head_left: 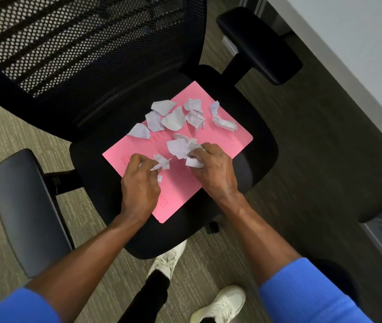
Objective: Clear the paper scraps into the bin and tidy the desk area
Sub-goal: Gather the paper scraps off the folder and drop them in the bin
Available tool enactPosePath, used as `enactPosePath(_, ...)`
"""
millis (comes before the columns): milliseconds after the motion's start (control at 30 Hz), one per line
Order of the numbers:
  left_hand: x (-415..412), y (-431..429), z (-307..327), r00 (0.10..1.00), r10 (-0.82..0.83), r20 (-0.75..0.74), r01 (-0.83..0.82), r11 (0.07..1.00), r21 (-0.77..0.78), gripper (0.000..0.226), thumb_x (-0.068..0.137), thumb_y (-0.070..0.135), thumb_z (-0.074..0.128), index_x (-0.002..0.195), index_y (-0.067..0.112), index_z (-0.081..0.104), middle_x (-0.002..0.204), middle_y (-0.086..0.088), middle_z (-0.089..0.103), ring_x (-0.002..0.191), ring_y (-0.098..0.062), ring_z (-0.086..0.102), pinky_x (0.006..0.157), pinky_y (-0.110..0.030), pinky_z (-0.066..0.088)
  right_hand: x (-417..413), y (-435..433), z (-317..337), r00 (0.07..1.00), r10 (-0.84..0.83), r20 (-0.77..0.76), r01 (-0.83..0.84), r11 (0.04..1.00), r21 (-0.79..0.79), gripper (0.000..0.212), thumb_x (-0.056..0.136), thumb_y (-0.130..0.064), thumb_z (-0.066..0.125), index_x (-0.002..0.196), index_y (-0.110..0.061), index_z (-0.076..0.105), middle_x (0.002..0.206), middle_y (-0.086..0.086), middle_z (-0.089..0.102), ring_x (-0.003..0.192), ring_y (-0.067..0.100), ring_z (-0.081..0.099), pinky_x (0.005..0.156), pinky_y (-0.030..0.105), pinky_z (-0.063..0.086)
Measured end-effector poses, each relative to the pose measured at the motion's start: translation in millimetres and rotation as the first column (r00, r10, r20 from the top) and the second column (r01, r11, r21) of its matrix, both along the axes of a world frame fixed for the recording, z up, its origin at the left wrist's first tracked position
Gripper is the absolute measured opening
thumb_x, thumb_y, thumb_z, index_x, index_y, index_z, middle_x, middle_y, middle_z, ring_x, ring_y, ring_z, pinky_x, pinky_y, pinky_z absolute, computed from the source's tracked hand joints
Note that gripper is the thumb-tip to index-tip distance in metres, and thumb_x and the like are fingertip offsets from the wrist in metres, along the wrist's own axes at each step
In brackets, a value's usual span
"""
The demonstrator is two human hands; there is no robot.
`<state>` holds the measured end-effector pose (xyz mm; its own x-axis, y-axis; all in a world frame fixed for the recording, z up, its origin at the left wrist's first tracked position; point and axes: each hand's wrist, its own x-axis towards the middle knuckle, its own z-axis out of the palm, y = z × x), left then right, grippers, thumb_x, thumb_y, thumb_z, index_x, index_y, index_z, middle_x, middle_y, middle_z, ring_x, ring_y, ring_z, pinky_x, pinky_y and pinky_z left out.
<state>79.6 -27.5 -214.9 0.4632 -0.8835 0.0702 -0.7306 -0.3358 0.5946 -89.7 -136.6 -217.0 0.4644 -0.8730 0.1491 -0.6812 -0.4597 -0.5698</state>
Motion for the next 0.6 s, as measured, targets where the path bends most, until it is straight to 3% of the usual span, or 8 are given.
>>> enactPosePath(67, -8, 3, 3, 1.000, -0.028, -0.003, 0.028, 0.999, -0.020, 0.016, 0.096, -0.005, 0.064, 0.103, 0.004, 0.076, 0.106, -0.006, 0.060, 0.081, -0.012, 0.059, 0.070, -0.016, 0.042, -7, 6, 0, 0.999, -0.023, 0.038, 0.023, 1.000, -0.008, 0.015, 0.082, -0.008, 0.085, 0.095, -0.010, 0.079, 0.085, 0.007, 0.069, 0.075, 0.029, 0.063, 0.058, 0.037, 0.053)
enactPosePath(167, -24, 7, 5, 0.998, -0.061, -0.025, 0.060, 0.998, -0.033, 0.018, 0.096, -0.005, 0.062, 0.103, 0.005, 0.075, 0.107, -0.004, 0.059, 0.080, -0.011, 0.058, 0.068, -0.005, 0.041, -21, 15, -1, 0.995, -0.058, 0.079, 0.061, 0.998, -0.032, 0.016, 0.081, -0.015, 0.088, 0.095, -0.011, 0.080, 0.086, 0.005, 0.069, 0.075, 0.027, 0.065, 0.058, 0.035, 0.052)
enactPosePath(267, -43, 10, 8, 0.997, -0.069, -0.046, 0.067, 0.997, -0.046, 0.016, 0.094, -0.006, 0.064, 0.101, 0.005, 0.074, 0.105, -0.005, 0.059, 0.077, -0.004, 0.051, 0.069, -0.002, 0.041, -39, 27, -1, 0.989, -0.086, 0.122, 0.095, 0.993, -0.067, 0.017, 0.081, -0.016, 0.089, 0.094, -0.011, 0.081, 0.085, 0.005, 0.069, 0.074, 0.026, 0.066, 0.059, 0.036, 0.055)
enactPosePath(467, -82, 18, 8, 0.994, -0.084, -0.074, 0.086, 0.996, 0.017, 0.012, 0.096, -0.005, 0.066, 0.101, 0.002, 0.075, 0.105, -0.007, 0.060, 0.080, -0.017, 0.059, 0.066, -0.020, 0.039, -87, 58, -4, 0.966, -0.201, 0.161, 0.211, 0.976, -0.049, 0.020, 0.080, -0.014, 0.088, 0.099, -0.012, 0.082, 0.093, 0.006, 0.073, 0.086, 0.027, 0.070, 0.068, 0.041, 0.058)
enactPosePath(600, -118, 21, 5, 0.978, -0.184, -0.095, 0.185, 0.983, 0.002, 0.015, 0.095, -0.009, 0.066, 0.101, 0.002, 0.073, 0.105, -0.006, 0.059, 0.081, -0.004, 0.049, 0.072, -0.004, 0.037, -128, 87, -8, 0.941, -0.294, 0.170, 0.308, 0.949, -0.063, 0.015, 0.091, -0.021, 0.072, 0.097, -0.012, 0.082, 0.091, 0.004, 0.072, 0.080, 0.025, 0.067, 0.065, 0.037, 0.056)
